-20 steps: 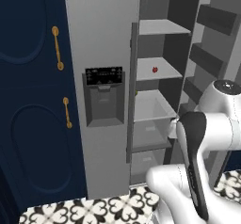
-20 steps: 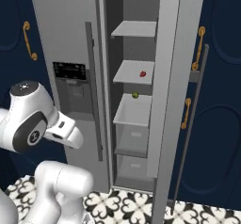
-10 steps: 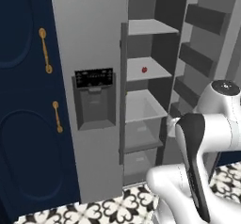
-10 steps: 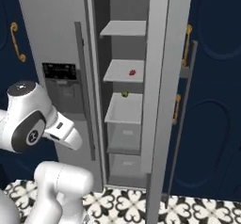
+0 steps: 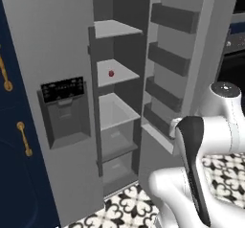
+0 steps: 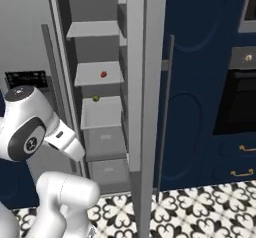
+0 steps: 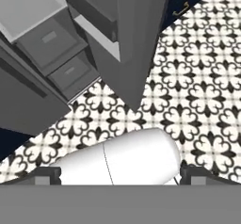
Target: Take the strawberry from the fridge and place it on top of the pancake, located on the dining counter.
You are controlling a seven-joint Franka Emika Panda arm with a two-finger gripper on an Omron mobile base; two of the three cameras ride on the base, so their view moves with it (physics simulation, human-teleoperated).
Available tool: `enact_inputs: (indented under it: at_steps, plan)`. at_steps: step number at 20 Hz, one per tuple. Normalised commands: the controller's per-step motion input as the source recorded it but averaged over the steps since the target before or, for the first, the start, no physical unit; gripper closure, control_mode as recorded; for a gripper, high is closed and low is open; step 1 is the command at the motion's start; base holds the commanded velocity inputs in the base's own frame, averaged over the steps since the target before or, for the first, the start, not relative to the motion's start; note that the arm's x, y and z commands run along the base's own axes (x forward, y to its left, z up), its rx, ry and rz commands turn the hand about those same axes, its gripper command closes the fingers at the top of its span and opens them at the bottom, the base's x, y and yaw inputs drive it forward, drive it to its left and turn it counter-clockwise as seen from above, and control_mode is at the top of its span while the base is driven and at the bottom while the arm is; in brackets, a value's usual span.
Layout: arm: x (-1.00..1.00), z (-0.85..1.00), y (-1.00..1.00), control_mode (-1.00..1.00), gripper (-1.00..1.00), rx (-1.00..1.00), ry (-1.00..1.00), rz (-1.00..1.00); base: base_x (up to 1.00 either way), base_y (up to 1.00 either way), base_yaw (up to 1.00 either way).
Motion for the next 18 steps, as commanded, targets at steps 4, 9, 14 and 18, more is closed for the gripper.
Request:
enact_inputs:
  at_steps: [4,9,14,18]
  plan:
    - [0.00,0.00,0.00,1.00,-1.00,0.00,0.00,0.00,0.49,0.54,0.00]
    - [0.00,0.00,0.00,1.00,-1.00,0.00,0.00,0.00,0.56,0.09,0.07]
    - [0.00,0.00,0.00,1.00,-1.00,0.00,0.00,0.00,0.68,0.00,0.09]
    - [0.00,0.00,0.00,1.00,-1.00,0.00,0.00,0.00,0.56,0.00,0.08]
